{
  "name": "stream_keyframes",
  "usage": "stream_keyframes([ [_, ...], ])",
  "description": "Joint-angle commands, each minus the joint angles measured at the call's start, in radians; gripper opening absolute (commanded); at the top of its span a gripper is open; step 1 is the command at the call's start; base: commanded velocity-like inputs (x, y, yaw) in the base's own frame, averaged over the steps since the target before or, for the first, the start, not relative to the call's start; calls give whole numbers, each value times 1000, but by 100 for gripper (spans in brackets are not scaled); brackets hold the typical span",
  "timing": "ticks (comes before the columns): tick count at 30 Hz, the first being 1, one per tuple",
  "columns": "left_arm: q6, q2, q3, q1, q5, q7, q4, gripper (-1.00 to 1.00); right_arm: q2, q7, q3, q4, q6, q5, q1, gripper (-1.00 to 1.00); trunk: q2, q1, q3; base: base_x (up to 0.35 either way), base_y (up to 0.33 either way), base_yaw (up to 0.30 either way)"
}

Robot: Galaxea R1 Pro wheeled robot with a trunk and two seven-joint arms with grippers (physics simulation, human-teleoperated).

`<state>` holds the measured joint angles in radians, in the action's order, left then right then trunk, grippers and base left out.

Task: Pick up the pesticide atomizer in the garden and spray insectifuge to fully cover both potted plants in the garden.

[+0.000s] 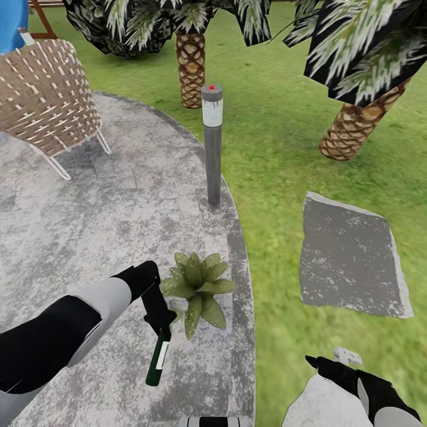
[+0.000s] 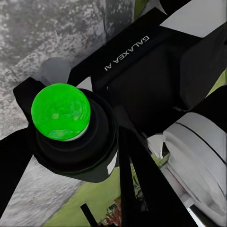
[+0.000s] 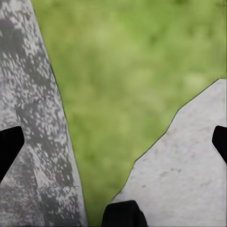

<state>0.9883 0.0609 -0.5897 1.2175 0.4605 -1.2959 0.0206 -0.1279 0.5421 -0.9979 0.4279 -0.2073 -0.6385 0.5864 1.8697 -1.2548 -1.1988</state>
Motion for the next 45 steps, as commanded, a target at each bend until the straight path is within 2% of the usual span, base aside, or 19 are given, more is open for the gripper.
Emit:
stream_keyframes([
  [1,9,1,4,0,10,-8,1,-100,1,8,-8,2,-4,-6,1,100,0,0,-1,124,-131,115],
  [19,9,30,4,8,12,-8,2,-100,-1,9,-9,2,-4,-6,1,100,0,0,-1,7,-19,5],
  [26,9,35,4,10,12,-8,2,-100,0,9,-8,2,-4,-6,1,100,0,0,-1,147,-146,1],
  [34,9,39,2,10,12,-8,2,-100,0,9,-8,2,-4,-6,1,100,0,0,-7,61,-71,134],
  [40,9,54,3,10,12,-8,2,-100,-1,9,-8,2,-4,-6,1,100,0,0,-7,9,-22,18],
  [45,9,56,2,10,12,-8,2,-100,-1,10,-8,3,-4,-6,1,100,0,0,-10,106,-248,179],
])
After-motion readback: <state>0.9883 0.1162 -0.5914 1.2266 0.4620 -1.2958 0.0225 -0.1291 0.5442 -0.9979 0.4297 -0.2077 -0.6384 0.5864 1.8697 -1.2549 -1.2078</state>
